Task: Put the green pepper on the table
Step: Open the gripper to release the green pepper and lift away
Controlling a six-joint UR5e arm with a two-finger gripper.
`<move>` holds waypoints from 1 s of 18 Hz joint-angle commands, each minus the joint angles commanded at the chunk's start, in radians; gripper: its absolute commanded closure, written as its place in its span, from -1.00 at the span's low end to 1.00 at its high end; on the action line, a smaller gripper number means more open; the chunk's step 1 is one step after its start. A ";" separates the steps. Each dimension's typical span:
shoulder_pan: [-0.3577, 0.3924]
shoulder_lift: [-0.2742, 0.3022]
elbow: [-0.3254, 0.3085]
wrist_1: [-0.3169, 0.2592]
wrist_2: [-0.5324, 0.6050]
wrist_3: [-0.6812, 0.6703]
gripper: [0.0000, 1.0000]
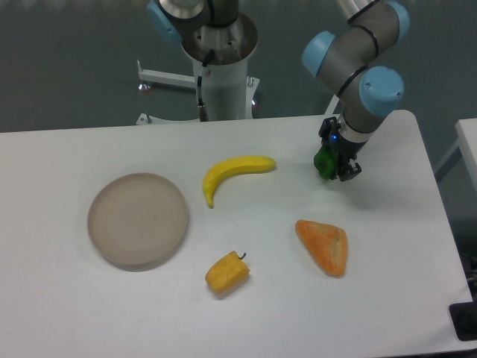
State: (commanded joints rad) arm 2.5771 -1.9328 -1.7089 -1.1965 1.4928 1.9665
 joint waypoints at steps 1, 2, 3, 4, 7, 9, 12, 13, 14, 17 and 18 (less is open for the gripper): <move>0.009 0.000 0.002 0.000 -0.021 0.003 -0.69; 0.014 0.000 0.005 0.000 -0.035 0.003 -0.98; 0.018 0.002 0.008 -0.003 -0.055 -0.001 -1.00; 0.025 0.005 0.011 -0.011 -0.077 -0.005 -1.00; 0.023 0.014 0.017 -0.012 -0.080 -0.015 -1.00; 0.020 0.014 0.049 -0.020 -0.077 -0.032 -1.00; 0.005 0.015 0.133 -0.099 -0.077 -0.066 -1.00; -0.008 0.015 0.176 -0.141 -0.074 -0.066 -1.00; -0.024 0.015 0.204 -0.172 -0.069 -0.067 -1.00; -0.070 0.032 0.285 -0.250 -0.042 -0.080 -1.00; -0.090 0.032 0.305 -0.262 -0.008 -0.089 -1.00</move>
State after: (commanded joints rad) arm 2.4868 -1.9006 -1.4038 -1.4587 1.4846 1.8777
